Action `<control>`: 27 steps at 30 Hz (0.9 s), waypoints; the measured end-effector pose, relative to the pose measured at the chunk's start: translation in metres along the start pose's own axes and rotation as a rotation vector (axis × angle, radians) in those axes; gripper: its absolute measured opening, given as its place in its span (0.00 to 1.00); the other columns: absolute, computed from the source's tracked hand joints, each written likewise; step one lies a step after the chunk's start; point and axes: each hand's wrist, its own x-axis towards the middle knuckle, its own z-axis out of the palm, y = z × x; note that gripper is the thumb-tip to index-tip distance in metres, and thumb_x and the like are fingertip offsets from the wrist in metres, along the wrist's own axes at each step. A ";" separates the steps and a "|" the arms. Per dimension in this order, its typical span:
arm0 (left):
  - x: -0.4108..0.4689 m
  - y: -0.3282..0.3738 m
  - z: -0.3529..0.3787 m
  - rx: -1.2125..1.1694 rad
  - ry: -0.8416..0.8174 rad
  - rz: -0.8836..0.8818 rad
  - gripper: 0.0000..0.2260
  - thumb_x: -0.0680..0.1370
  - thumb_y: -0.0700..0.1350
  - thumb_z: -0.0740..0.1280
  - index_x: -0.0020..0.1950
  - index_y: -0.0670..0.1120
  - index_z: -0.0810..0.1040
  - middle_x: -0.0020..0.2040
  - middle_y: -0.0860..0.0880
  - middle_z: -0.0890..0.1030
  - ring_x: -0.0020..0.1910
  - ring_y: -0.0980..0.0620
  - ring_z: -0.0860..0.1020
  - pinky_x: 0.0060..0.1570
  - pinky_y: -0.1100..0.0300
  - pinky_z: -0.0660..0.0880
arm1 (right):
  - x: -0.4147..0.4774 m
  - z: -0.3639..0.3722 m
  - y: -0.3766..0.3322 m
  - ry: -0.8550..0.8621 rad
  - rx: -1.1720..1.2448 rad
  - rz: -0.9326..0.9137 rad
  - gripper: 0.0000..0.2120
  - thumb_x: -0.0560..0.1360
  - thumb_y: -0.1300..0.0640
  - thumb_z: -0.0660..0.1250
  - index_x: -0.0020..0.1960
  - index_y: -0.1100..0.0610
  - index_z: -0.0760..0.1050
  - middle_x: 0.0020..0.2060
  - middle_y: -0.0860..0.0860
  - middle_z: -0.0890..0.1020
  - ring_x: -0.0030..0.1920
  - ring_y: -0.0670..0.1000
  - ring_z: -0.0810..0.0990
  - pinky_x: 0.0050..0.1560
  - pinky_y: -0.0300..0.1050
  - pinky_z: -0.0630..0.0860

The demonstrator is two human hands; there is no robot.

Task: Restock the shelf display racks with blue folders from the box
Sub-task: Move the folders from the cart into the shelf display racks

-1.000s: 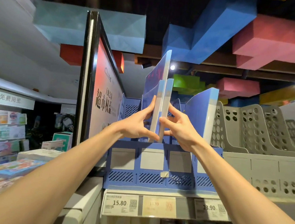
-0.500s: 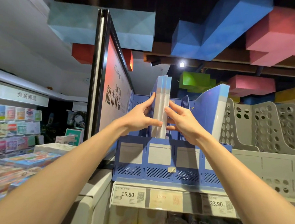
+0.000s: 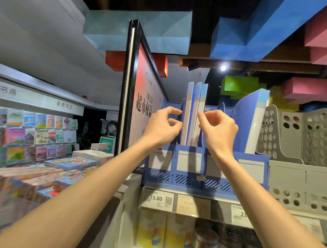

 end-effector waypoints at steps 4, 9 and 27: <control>-0.027 0.029 -0.023 -0.067 -0.024 0.050 0.11 0.79 0.40 0.70 0.60 0.45 0.81 0.47 0.49 0.86 0.37 0.51 0.86 0.33 0.61 0.79 | -0.022 0.004 -0.026 -0.041 0.136 0.006 0.10 0.77 0.49 0.71 0.45 0.55 0.82 0.36 0.46 0.85 0.40 0.45 0.84 0.47 0.46 0.80; -0.060 0.038 -0.070 -0.126 0.084 0.065 0.07 0.80 0.38 0.69 0.57 0.40 0.81 0.45 0.42 0.87 0.36 0.49 0.85 0.29 0.64 0.76 | -0.059 0.021 -0.065 -0.132 0.425 0.078 0.10 0.79 0.48 0.67 0.45 0.53 0.80 0.38 0.49 0.85 0.43 0.51 0.85 0.49 0.56 0.81; -0.174 -0.049 -0.263 0.094 0.414 -0.157 0.06 0.82 0.43 0.67 0.57 0.41 0.80 0.43 0.43 0.87 0.32 0.43 0.84 0.30 0.57 0.79 | -0.194 0.155 -0.204 -0.552 0.710 0.210 0.04 0.78 0.59 0.67 0.50 0.53 0.80 0.42 0.48 0.85 0.44 0.48 0.85 0.49 0.50 0.82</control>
